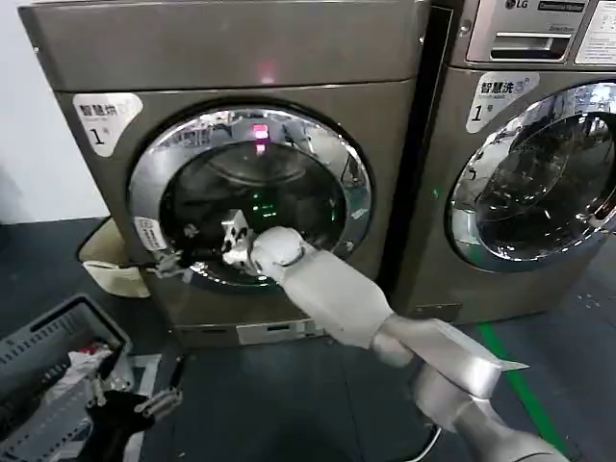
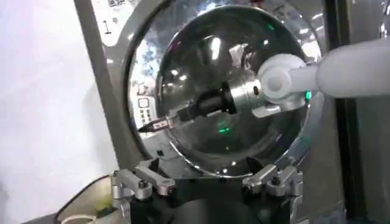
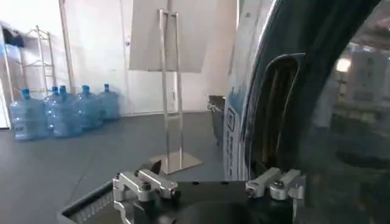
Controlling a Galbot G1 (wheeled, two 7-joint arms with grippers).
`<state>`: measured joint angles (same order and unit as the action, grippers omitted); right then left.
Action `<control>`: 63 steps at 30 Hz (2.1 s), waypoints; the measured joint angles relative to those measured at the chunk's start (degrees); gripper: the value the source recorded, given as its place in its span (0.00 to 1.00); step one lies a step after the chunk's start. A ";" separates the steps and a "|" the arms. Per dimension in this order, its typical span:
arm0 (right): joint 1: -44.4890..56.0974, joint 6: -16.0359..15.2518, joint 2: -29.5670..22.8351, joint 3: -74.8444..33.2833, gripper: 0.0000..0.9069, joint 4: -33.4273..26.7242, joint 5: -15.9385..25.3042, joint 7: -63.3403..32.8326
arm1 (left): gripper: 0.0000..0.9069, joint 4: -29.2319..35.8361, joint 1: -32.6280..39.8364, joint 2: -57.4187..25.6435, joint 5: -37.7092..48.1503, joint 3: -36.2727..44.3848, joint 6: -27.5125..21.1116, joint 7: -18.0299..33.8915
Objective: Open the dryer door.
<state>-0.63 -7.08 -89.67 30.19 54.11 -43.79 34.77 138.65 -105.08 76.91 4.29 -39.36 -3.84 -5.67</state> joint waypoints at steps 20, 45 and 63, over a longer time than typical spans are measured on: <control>0.35 -2.26 -2.30 0.84 1.00 0.76 -1.20 2.62 | 1.00 3.32 -2.72 -0.87 10.50 -10.72 -5.08 0.43; 3.42 -7.96 19.23 7.21 1.00 33.70 -14.47 6.96 | 1.00 -8.54 5.40 -8.27 33.41 -29.30 -0.89 -8.20; 5.51 -8.11 39.08 8.46 1.00 56.71 -15.39 10.90 | 1.00 -19.99 8.11 -23.22 29.28 -20.34 12.56 -17.94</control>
<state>4.88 -15.18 -50.60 38.65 110.83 -59.18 45.67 118.66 -96.97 53.69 33.57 -59.70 8.72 -23.60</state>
